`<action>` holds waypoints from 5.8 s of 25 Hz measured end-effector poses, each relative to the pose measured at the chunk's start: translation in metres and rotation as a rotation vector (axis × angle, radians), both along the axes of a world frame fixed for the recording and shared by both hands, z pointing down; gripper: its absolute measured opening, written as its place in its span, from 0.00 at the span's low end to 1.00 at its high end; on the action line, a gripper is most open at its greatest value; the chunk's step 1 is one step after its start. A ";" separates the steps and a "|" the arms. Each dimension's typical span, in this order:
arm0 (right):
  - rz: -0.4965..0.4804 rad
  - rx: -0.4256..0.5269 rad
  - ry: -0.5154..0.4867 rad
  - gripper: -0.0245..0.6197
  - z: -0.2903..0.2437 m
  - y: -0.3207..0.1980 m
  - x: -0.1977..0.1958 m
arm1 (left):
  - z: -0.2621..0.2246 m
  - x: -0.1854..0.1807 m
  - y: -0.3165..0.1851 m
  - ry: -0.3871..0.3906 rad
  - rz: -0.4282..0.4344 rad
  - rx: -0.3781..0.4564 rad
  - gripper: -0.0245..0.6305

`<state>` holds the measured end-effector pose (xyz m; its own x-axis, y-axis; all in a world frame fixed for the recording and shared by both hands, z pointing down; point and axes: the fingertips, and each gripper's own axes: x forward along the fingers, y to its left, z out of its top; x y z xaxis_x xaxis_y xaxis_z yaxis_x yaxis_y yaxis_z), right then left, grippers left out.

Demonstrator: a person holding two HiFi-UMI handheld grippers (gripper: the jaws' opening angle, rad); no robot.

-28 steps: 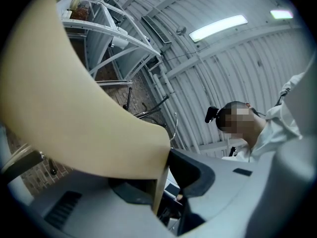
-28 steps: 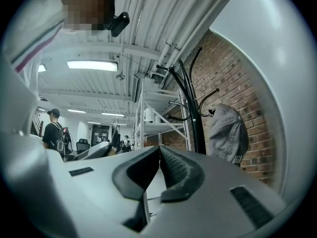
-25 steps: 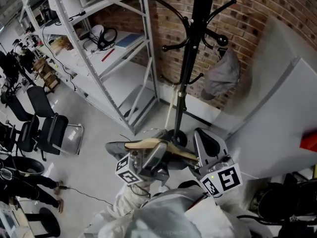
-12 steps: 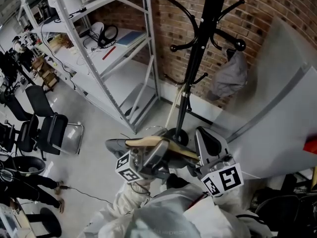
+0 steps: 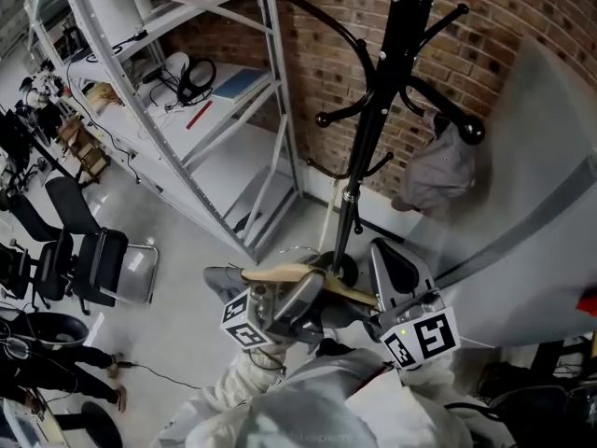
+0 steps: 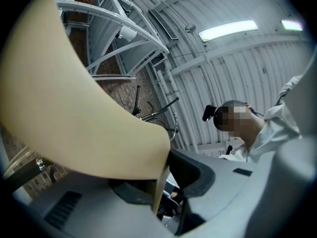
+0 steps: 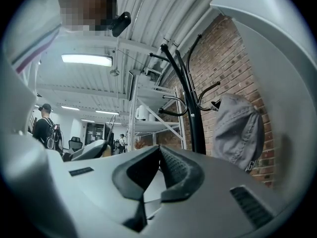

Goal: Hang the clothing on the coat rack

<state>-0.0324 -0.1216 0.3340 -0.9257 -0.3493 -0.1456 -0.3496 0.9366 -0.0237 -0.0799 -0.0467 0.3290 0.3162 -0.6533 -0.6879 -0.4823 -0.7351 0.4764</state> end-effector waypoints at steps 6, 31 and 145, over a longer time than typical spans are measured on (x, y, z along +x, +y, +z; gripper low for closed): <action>0.004 -0.002 -0.014 0.08 -0.003 -0.035 -0.016 | 0.000 -0.016 -0.033 -0.005 0.006 -0.011 0.21; 0.067 0.005 -0.067 0.08 -0.017 -0.110 -0.034 | -0.006 -0.041 -0.115 -0.021 0.080 -0.005 0.20; 0.616 0.052 -0.031 0.08 -0.027 -0.100 0.008 | -0.028 -0.064 -0.192 -0.076 0.344 -0.046 0.20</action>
